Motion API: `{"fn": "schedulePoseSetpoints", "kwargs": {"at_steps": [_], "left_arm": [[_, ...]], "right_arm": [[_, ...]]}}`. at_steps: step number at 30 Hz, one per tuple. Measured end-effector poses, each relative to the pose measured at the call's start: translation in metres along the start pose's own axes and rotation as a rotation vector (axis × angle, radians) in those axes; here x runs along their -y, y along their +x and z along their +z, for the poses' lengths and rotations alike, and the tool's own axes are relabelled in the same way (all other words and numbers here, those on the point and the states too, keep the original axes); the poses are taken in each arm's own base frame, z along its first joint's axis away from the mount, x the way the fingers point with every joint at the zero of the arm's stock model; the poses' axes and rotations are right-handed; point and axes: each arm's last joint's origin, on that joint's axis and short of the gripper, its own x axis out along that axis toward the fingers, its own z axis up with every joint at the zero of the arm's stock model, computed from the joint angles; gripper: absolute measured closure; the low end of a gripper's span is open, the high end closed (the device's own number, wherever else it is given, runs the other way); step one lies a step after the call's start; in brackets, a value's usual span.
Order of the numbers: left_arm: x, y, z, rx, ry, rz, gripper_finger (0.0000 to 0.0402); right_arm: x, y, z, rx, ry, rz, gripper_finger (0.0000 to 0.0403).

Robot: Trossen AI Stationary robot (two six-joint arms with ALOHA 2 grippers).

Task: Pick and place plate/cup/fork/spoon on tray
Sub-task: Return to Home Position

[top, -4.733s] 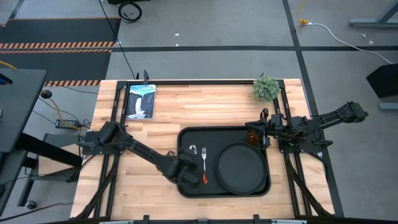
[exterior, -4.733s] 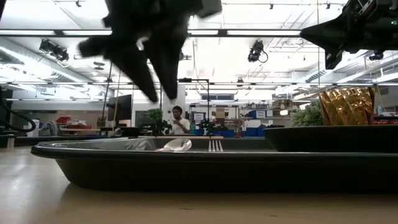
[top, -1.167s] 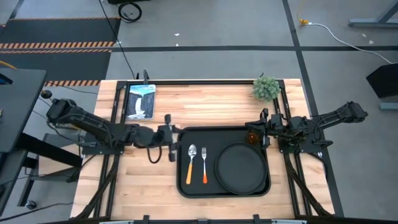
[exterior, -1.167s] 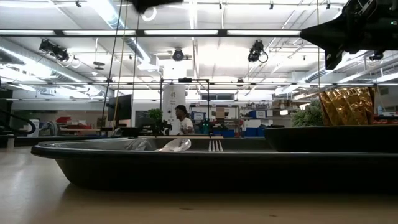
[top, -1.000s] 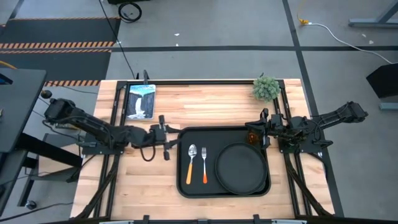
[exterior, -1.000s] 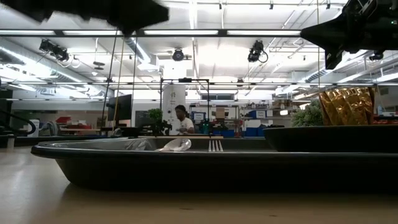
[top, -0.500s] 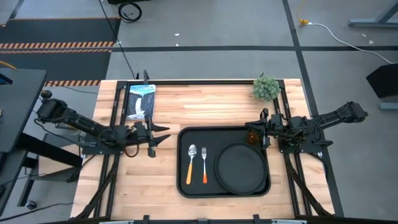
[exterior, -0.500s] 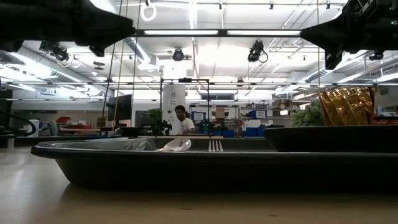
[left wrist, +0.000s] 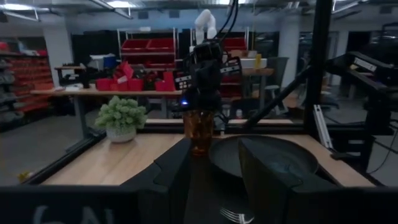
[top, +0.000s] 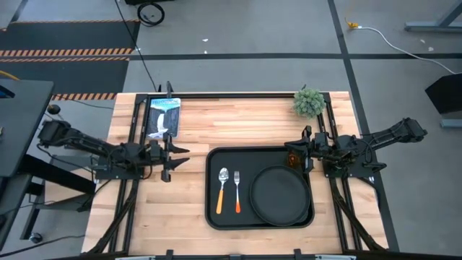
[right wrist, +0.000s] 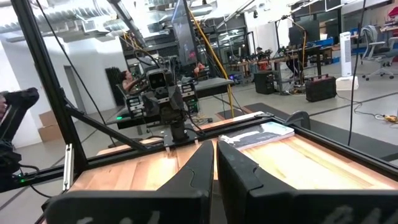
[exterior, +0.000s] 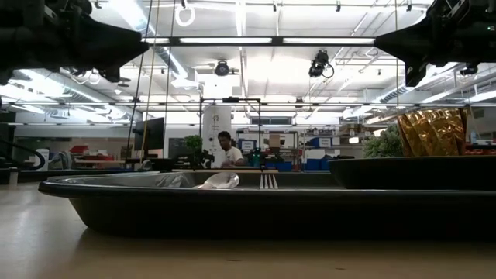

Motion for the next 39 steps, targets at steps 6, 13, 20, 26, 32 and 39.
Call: {"fn": "schedulePoseSetpoints", "kwargs": {"at_steps": [6, 13, 20, 26, 32, 39], "left_arm": [[-0.006, -0.005, 0.001, -0.024, -0.026, 0.01, 0.026], [-0.014, -0.014, -0.001, -0.076, -0.058, 0.054, 0.026], [-0.025, -0.026, -0.008, -0.158, -0.15, 0.138, 0.026], [-0.029, -0.035, -0.008, -0.168, -0.15, 0.118, 0.026], [-0.03, -0.039, -0.003, -0.109, -0.038, 0.044, 0.026], [-0.031, -0.039, -0.004, -0.124, -0.004, 0.023, 0.026]], "right_arm": [[0.0, 0.0, 0.0, 0.0, 0.0, 0.0, 0.0376], [0.0, 0.0, 0.0, 0.0, 0.0, 0.0, 0.0376], [0.0, 0.0, 0.0, 0.0, 0.0, 0.0, 0.0376], [0.0, 0.0, 0.0, 0.0, 0.0, 0.0, 0.0376], [0.0, 0.0, 0.0, 0.0, 0.0, 0.0, 0.0376], [0.0, 0.0, 0.0, 0.0, 0.0, 0.0, 0.0376]]}}
